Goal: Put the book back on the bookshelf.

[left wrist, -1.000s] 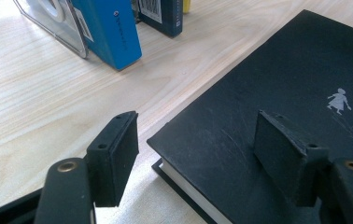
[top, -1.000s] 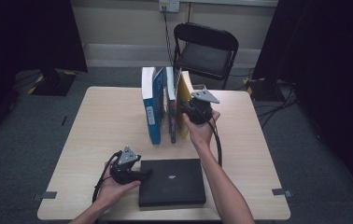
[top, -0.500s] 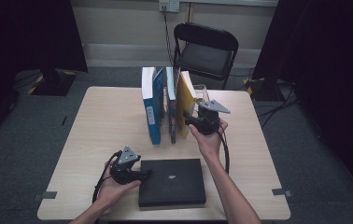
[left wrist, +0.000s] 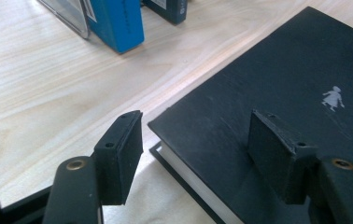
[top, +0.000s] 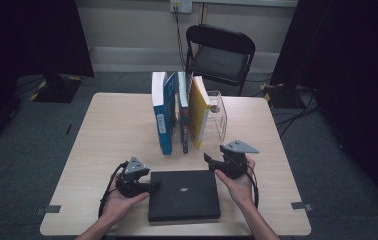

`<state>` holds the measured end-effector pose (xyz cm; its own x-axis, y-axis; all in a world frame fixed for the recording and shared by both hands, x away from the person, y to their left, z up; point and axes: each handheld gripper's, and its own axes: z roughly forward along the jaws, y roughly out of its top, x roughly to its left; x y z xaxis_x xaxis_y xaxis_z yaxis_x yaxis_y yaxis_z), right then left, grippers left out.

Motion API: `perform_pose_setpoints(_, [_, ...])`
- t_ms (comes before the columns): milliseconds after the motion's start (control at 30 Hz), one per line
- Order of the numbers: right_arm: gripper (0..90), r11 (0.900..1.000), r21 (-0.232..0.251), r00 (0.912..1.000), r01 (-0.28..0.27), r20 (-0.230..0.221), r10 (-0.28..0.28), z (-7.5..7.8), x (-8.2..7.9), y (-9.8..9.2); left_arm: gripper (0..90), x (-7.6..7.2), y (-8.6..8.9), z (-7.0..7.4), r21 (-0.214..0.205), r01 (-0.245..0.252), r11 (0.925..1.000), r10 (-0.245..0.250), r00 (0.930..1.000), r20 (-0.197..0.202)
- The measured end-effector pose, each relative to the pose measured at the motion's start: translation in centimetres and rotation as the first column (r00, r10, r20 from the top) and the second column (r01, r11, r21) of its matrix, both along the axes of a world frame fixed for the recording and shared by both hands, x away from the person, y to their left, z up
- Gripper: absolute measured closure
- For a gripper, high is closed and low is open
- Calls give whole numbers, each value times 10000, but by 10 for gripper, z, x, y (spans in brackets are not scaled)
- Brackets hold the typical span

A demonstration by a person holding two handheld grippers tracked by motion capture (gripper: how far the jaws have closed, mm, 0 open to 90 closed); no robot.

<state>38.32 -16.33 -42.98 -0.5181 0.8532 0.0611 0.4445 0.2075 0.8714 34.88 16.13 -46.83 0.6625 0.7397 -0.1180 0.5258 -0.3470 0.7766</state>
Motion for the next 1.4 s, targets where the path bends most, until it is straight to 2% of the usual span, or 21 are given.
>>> perform_pose_setpoints(167, [328, 9989, -243, 9986, -409, -347, 400, -15, -20, -4, 358, -3, -2, 1, -42, 63, 10000, -63, 9999, -130])
perform_pose_setpoints(233, [312, 9976, -182, 9963, -663, -562, 651, -17, -26, -3, 354, -3, -2, 1, -9, 63, 10000, -63, 9999, -149])
perform_pose_setpoints(333, [299, 9927, -483, 9903, -1104, -896, 1058, -26, -40, 1, 350, -3, -4, 0, -70, -1, 10000, 0, 9998, -195])
perform_pose_setpoints(433, [294, 9900, -592, 9862, -1281, -1127, 1209, -33, -50, 0, 353, -3, -4, 0, -60, 29, 10000, -30, 9998, -191])
perform_pose_setpoints(633, [266, 9852, -476, 9773, -1646, -1433, 1563, -38, -70, -4, 341, 1, -4, -2, -156, 45, 9999, -48, 9998, -204])
perform_pose_setpoints(733, [256, 9814, -540, 9746, -1840, -1397, 1750, -40, -81, -5, 321, 4, -5, -3, -301, -26, 9995, 20, 9998, -197])
perform_pose_setpoints(967, [220, 9807, -161, 9697, -1951, -1532, 1904, -44, -100, -10, 304, 20, -11, -6, -471, 139, 9988, -149, 9997, -190])
perform_pose_setpoints(1067, [203, 9764, -189, 9649, -2150, -1584, 2094, -45, -109, -11, 304, 26, -14, -7, -721, 241, 9971, -274, 9986, -451])
perform_pose_setpoints(1167, [186, 9701, -752, 9592, -2309, -1849, 2140, -52, -117, -10, 311, 28, -13, -8, -896, 288, 9956, -341, 9977, -582])
perform_pose_setpoints(1233, [188, 9653, -898, 9563, -2451, -1862, 2254, -55, -118, -9, 333, 27, -14, -6, -717, 443, 9964, -482, 9974, -539])
perform_pose_setpoints(1333, [224, 9522, -862, 9439, -2931, -1843, 2739, -55, -113, -10, 344, 25, -15, -4, -496, 521, 9974, -542, 9976, -425])
perform_pose_setpoints(1400, [227, 9504, -878, 9436, -2982, -1774, 2797, -55, -114, -10, 344, 25, -14, -4, -469, 596, 9971, -617, 9971, -449])
